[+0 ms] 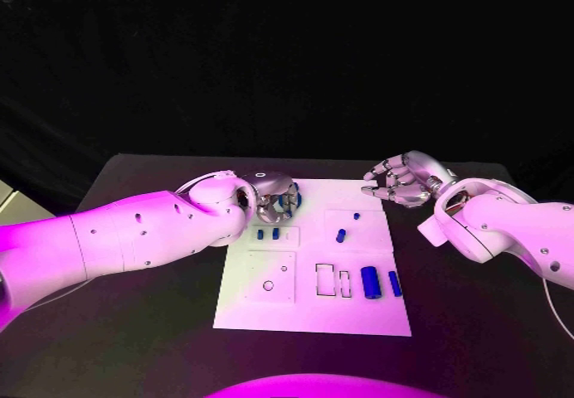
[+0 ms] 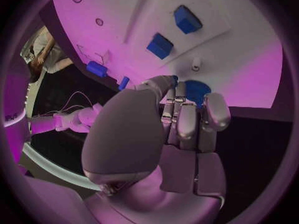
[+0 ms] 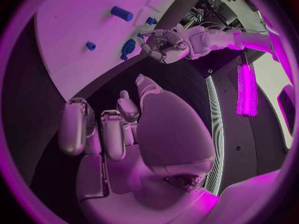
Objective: Assemble the parts on the task board
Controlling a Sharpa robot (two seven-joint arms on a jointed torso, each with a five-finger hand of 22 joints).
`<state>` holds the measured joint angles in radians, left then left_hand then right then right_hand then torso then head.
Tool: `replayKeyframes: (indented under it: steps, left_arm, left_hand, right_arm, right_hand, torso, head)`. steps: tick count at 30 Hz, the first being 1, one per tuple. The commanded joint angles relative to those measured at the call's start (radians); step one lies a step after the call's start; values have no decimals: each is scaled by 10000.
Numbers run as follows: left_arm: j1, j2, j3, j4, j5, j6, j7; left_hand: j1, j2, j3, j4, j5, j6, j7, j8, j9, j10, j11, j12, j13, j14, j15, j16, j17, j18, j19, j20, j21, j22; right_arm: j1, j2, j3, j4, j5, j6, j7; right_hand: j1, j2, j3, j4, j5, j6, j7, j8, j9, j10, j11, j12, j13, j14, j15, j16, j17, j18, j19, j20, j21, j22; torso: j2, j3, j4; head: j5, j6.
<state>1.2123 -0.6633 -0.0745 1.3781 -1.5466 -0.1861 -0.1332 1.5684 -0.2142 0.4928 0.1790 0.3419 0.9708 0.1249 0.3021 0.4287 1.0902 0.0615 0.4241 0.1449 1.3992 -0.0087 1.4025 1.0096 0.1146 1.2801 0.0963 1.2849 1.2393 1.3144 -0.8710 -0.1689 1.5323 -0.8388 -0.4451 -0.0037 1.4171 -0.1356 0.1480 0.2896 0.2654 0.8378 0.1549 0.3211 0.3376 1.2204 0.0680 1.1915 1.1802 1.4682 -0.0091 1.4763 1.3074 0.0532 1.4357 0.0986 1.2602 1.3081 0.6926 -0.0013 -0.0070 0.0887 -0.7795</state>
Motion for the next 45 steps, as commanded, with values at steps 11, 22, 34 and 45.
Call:
replayKeyframes:
  steps: [11, 22, 34, 45]
  left_arm:
    - [96, -818, 366, 701, 1143, 506, 136]
    - [108, -1169, 380, 586, 1311, 562, 41]
    - [92, -1003, 299, 291, 1327, 645, 11]
    - [59, -912, 232, 132, 1400, 869, 51]
  left_hand:
    - [-159, -161, 130, -4, -39, 80, 42, -82, 24, 157, -29, -171, 0, 74, -7, -31, -33, -220, 124, 15, 113, 92]
    - [-290, -192, 151, 10, -49, 121, 53, -95, 47, 212, -19, -256, 15, 74, 2, -38, -51, -218, 110, 30, 105, 86]
    - [-338, -204, 165, 8, -50, 144, 50, -99, 60, 216, -13, -308, 20, 49, 12, -64, -126, -184, 10, 31, 10, -21]
    - [-348, -204, 174, 0, -63, 152, 49, -100, 65, 223, -12, -326, 24, 40, 14, -71, -146, -179, -8, 32, -7, -38]
  right_arm:
    - [-4, -60, 2, 30, -85, 61, 98]
    - [-4, -85, 2, 38, -88, 54, 86]
    - [-4, -75, 2, 36, -90, 52, 87]
    - [-4, -87, 2, 46, -100, 48, 90]
  right_hand:
    - [-89, 8, 60, 3, 46, -13, -5, 67, -11, 79, 18, 37, 10, 587, 33, -3, 873, 144, 37, -6, 11, 680]
    - [-115, 14, 81, 0, 55, -13, -7, 73, -18, 94, 14, 33, -7, 587, 30, -10, 866, 143, 41, -10, 6, 682]
    - [-115, 14, 81, 0, 55, -13, -7, 73, -18, 94, 14, 33, -7, 587, 30, -10, 866, 143, 41, -10, 6, 682]
    - [-115, 14, 81, 0, 55, -13, -7, 73, -18, 94, 14, 33, -7, 587, 30, -10, 866, 143, 41, -10, 6, 682]
  torso:
    - [-6, 4, 21]
    - [-4, -7, 28]
    - [14, -1, -2]
    - [6, 3, 1]
  head:
    - [13, 7]
    - [68, -21]
    - [103, -46]
    - [87, -90]
